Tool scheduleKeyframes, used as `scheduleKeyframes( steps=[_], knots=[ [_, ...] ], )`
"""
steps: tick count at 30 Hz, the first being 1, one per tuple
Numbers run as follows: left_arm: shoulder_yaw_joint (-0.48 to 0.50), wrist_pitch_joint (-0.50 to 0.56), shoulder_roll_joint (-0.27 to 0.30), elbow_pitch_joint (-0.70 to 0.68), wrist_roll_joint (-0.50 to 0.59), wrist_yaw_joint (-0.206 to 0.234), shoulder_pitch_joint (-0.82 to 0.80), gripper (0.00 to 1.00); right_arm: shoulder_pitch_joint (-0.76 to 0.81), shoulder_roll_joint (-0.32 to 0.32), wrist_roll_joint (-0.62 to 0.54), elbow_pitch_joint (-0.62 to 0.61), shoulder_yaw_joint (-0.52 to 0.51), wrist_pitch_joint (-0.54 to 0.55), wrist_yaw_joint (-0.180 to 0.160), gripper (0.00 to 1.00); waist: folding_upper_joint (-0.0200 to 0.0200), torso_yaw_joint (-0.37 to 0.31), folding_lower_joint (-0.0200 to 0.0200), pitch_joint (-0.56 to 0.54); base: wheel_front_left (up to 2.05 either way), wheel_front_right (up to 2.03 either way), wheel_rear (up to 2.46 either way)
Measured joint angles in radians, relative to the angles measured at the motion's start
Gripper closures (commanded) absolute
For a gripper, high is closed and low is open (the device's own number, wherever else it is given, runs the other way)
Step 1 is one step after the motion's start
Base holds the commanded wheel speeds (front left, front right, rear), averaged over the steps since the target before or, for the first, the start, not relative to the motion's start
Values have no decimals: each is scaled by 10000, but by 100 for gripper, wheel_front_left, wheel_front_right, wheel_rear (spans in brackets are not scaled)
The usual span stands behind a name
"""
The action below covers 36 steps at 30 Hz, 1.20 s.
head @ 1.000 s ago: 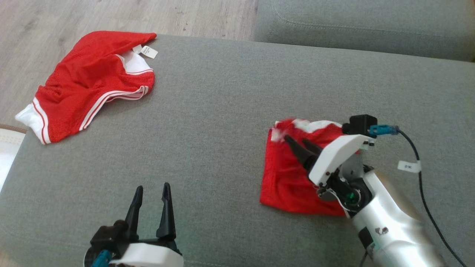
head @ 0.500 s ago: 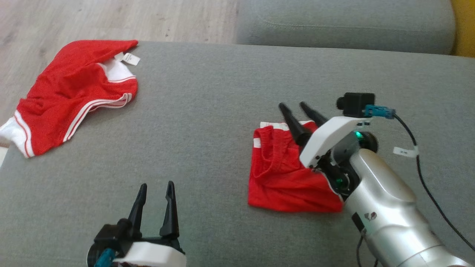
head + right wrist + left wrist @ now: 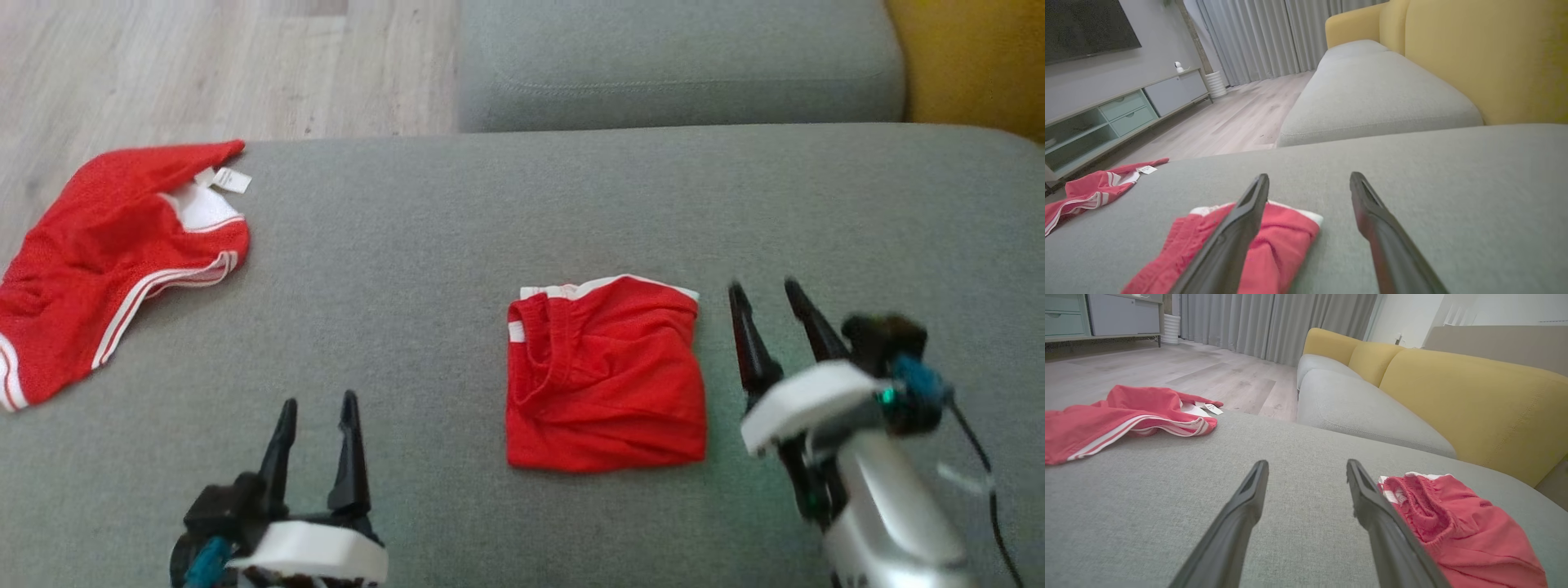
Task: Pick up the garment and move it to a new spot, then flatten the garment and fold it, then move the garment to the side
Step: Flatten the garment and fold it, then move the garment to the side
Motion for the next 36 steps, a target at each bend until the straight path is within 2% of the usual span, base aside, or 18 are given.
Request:
scheduleKeyframes(
  steps=[8, 16, 23, 36],
  knots=[
    [259, 0, 134, 278, -148, 65, 763, 0, 2290, 75, -539, -1628, -809, -418, 0, 0, 0, -153, 0, -228, 0, 0, 0],
    [259, 8, 263, 343, -194, 17, 994, 0, 3328, 136, -1016, -2986, -1035, -360, 0, 0, 0, -58, 0, -377, 0, 0, 0],
    [251, 121, 420, 403, -222, -119, 993, 0, 3709, 161, -1026, -3287, -911, 25, 0, 0, 0, 39, 1, -408, 0, 0, 0],
    [219, 196, 479, 387, -309, -104, 991, 0, 3871, 167, -1016, -3373, -876, 345, 0, 0, 0, 123, 1, -360, 0, 0, 0]
  ],
)
